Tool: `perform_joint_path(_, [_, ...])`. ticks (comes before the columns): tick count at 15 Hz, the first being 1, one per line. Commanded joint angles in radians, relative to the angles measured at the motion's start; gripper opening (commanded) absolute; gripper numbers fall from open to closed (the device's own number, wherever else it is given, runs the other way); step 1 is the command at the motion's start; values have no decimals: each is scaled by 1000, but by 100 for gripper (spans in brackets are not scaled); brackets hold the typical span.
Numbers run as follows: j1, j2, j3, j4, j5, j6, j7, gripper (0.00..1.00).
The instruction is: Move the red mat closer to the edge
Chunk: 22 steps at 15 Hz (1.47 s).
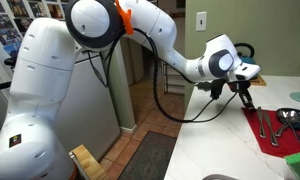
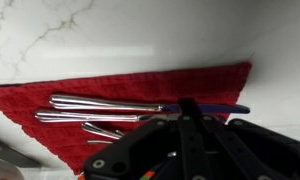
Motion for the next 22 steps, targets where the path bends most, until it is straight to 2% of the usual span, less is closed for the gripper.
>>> perform_joint_path(1, [17,54,-26,39,20,11,35,0])
perform_joint_path(7, [21,83,-14,63,36,-53,21,0])
perform_joint_path(13, [57,46,-2,61,13,-242,13,0])
perform_joint_path(22, [78,-24,62,26,26,-401,-6,0])
